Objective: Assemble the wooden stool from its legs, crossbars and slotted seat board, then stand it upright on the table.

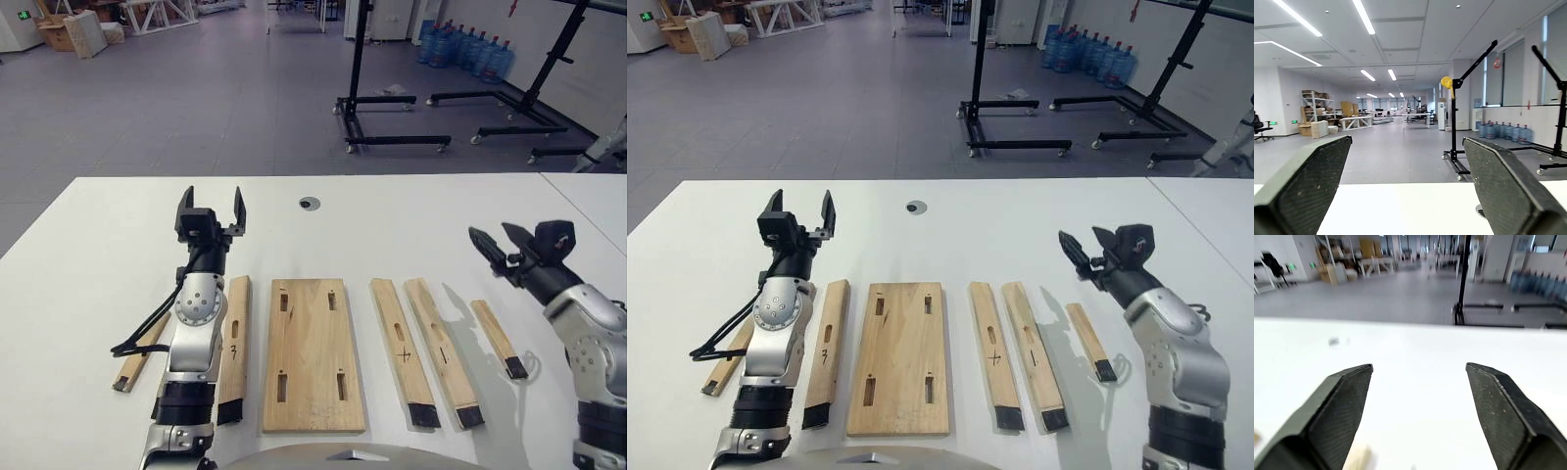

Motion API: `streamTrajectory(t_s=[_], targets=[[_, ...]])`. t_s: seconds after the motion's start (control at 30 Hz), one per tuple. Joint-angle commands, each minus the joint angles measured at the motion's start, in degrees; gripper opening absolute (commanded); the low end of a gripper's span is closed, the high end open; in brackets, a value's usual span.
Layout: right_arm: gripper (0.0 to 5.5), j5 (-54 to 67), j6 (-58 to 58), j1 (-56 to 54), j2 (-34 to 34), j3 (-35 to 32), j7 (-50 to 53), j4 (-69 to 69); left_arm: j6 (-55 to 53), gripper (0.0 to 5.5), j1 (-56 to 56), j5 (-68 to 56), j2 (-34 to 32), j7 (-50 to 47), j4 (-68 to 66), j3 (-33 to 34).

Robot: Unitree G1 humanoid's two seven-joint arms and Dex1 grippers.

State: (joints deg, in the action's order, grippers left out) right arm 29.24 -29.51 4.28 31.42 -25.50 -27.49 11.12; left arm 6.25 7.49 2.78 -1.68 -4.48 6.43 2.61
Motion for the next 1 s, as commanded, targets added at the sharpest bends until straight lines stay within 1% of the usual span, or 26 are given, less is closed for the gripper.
streamTrajectory(t_s=[0.03,0.17,0.27,0.4,0.47,0.57,0.67,0.7,0.83,0.93,1.0], targets=[[3.51,-3.68,1.67,7.89,-0.76,0.49,0.29,-1.1,-1.66,4.17,-1.5,0.62,0.76,-0.81,1.63,-0.25],[3.51,-6.71,3.22,15.22,-2.92,1.64,1.65,0.31,-2.24,4.17,-2.6,0.66,1.35,-0.95,2.98,-0.79],[3.51,-8.23,3.22,18.6,-3.05,1.89,1.59,0.39,-2.48,4.17,-3.39,0.5,1.62,-0.92,3.83,-0.87],[3.51,-7.6,-2.09,21.03,-1.07,2.49,-0.34,0.03,-2.77,4.17,-3.94,0.37,1.71,-1.06,4.66,-0.62],[3.2,-5.19,-7.21,22.05,0.25,2.66,-2.66,0.32,-3.37,4.17,-4.12,0.71,1.82,-1.59,5.12,-0.38],[2.76,-6.67,-9.16,23.15,2.15,4.43,-3.31,-0.4,-4.27,4.17,-4.53,0.98,2.23,-2.25,5.96,-0.37],[2.24,-6.52,-11.77,23.1,2.35,4.98,-2.42,-1.12,-4.69,4.17,-4.9,0.6,2.32,-2.19,6.48,-0.53],[1.95,-6.26,-12.28,22.71,2.23,5.18,-2.26,-1.3,-4.92,4.17,-4.91,0.49,2.3,-2.14,6.66,-0.54],[1.28,-5.1,-14.29,20.89,0.95,5.38,-0.86,-1.62,-5.42,4.17,-4.17,0.1,1.97,-1.8,6.53,-0.29],[1.27,-4.36,-14.34,19.27,-0.44,5.28,0.55,-1.43,-5.28,4.17,-3.54,-0.2,1.75,-1.36,5.71,-0.25],[1.27,-4.25,-13.16,16.24,-2.05,5.71,2.15,-1.07,-5.09,4.17,-3.01,-0.5,1.63,-0.89,4.99,-0.32]])
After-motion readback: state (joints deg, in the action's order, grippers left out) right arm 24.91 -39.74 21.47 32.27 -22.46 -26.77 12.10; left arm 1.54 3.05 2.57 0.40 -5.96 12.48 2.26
